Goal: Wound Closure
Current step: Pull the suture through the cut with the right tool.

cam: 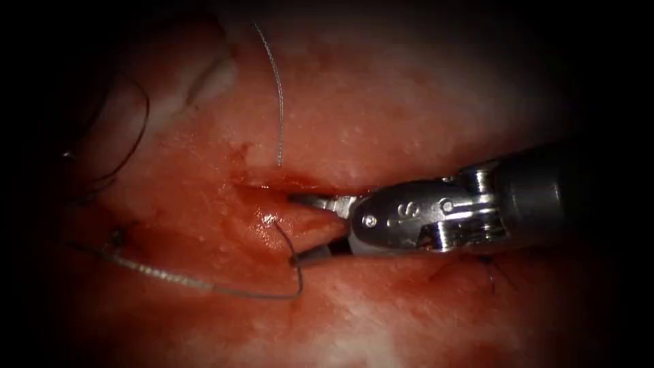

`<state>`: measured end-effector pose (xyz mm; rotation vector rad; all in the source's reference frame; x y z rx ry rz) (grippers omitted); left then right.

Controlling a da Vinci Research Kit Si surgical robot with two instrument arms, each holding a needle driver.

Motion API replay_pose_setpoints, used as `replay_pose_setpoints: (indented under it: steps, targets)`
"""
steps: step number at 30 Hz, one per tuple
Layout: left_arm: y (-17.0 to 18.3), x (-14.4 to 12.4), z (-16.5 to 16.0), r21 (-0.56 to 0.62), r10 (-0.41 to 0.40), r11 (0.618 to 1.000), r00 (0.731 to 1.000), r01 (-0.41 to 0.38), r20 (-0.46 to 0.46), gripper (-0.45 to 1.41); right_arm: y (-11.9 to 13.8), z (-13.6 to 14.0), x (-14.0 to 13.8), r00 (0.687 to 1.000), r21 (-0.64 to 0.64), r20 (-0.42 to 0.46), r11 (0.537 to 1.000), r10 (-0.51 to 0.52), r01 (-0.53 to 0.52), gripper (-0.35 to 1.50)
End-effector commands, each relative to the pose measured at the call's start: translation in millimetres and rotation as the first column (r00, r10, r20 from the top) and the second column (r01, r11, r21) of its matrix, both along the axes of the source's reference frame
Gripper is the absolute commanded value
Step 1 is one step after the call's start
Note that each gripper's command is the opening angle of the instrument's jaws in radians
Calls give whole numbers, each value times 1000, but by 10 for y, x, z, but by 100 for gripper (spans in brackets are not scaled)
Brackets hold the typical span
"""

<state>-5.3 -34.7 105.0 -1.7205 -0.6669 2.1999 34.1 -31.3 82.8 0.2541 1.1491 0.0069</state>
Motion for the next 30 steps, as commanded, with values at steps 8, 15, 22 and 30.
replay_pose_setpoints:
  steps: [8, 15, 22, 30]
  targets:
    - [-3, -7, 7, -1, 1, 1000, 1000, -1, -3, -45, -16, 0, -1, 998, 1, -46, 999, -45, 46, -35]
    - [-5, -7, 8, 3, 4, 1000, 1000, -4, -9, -45, -39, -41, -33, 997, -6, -51, 999, -50, 49, -35]
    - [-18, -13, 9, 12, 38, 999, 999, -38, -20, -45, -90, -96, -34, 993, 21, -64, 994, -102, 104, -35]
    - [-32, -14, -4, 19, 82, 996, 996, -82, -23, -45, -115, -132, -24, 979, 132, -107, 974, -173, 186, -35]
